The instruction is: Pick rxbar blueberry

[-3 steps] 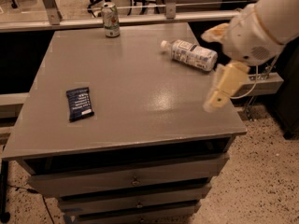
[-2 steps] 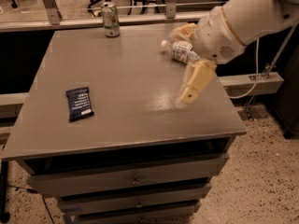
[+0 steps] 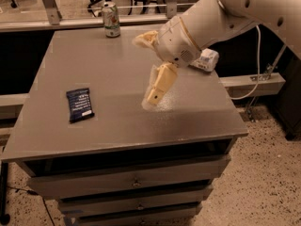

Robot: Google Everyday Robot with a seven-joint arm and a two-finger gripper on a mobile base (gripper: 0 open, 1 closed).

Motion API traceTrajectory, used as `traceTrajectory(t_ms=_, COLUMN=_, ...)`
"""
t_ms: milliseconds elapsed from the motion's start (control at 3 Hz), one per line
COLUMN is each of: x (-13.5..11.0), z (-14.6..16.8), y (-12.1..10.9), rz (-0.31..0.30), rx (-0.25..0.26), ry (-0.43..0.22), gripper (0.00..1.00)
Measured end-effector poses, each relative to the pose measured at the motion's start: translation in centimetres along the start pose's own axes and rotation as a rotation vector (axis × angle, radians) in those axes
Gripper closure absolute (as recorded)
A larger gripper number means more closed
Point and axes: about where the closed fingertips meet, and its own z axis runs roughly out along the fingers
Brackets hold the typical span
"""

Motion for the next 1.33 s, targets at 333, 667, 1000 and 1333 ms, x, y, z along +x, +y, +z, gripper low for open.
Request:
traceTrajectory(t_ms=333, x=-0.2, z=1.0, y=-0.6, rz=-0.012, rx=0.006, ry=-0.038, gripper=0.00)
traceTrajectory(t_ms=667, x=-0.6, z=4.5, y=-2.4, rz=-0.032, rx=0.002, ry=-0.133, gripper=0.00)
traceTrajectory(t_ms=1000, x=-1.5, z=8.4, y=-5.1, rz=-0.055, rx=-0.005, ry=-0.220, gripper=0.00)
traceTrajectory(t_ms=1333, x=-1.2, z=12.4, y=-7.0, rz=-0.021, rx=-0.033, ry=-0.267, gripper=0.00)
